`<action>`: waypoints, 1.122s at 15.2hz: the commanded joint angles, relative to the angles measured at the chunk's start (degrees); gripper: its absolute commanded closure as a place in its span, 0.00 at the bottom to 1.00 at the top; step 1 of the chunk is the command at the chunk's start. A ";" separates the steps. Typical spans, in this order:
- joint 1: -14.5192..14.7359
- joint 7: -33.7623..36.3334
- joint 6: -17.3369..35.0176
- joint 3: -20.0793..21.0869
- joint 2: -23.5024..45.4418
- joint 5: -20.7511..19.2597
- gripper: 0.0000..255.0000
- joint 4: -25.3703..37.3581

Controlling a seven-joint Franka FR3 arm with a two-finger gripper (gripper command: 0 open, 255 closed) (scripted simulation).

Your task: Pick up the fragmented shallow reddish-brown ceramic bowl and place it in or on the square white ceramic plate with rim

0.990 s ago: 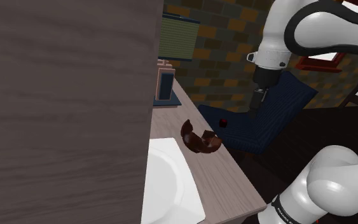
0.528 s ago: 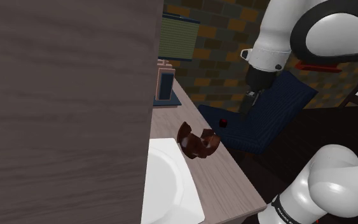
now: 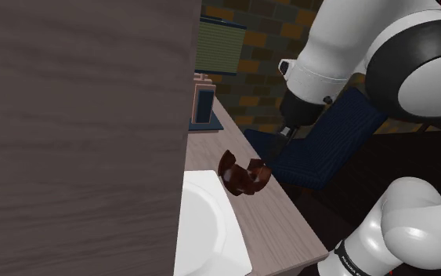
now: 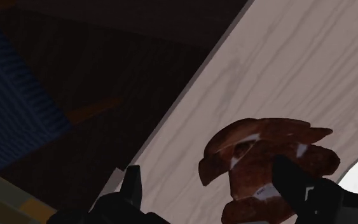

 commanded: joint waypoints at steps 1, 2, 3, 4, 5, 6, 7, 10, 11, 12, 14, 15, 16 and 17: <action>0.31 2.99 1.95 3.53 0.63 0.16 0.00 1.02; 0.29 4.49 3.01 5.38 1.22 0.07 0.00 1.65; 0.18 6.01 4.06 7.27 1.88 -0.10 0.00 2.34; -0.03 7.55 5.07 9.20 2.58 -0.36 0.00 3.09; -0.33 9.12 6.06 11.17 3.33 -0.72 0.00 3.90; -0.74 10.70 7.01 13.20 4.12 -1.16 0.00 4.78; -1.27 12.31 7.92 15.28 4.95 -1.71 0.00 5.72; -2.47 14.93 10.06 18.89 6.45 -2.76 0.00 6.69; -2.55 14.95 10.86 19.01 6.59 -2.77 0.00 6.03; -2.64 14.99 11.66 19.14 6.74 -2.78 0.00 5.39; -2.85 15.06 13.26 19.42 7.09 -2.83 0.00 4.13; -2.97 15.11 14.07 19.58 7.28 -2.87 0.00 3.52; -3.10 15.16 14.89 19.74 7.49 -2.91 0.00 2.92; -3.18 15.19 15.36 19.83 7.62 -2.94 0.00 2.58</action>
